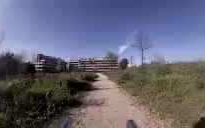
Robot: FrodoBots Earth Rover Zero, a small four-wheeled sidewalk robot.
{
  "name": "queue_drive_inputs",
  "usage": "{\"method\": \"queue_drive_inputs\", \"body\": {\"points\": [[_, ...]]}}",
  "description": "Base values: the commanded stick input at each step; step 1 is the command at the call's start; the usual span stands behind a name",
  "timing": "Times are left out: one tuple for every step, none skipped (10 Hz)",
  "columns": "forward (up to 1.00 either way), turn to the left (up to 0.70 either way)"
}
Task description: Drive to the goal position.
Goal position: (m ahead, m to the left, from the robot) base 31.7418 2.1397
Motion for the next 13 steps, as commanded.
{"method": "queue_drive_inputs", "body": {"points": [[0.5,0.0],[0.5,0.0],[0.5,0.0],[0.5,0.0],[0.5,0.0],[0.5,0.0],[0.5,0.0],[0.5,0.0],[0.5,0.0],[0.5,0.0],[0.5,0.0],[0.5,0.0],[0.5,0.0]]}}
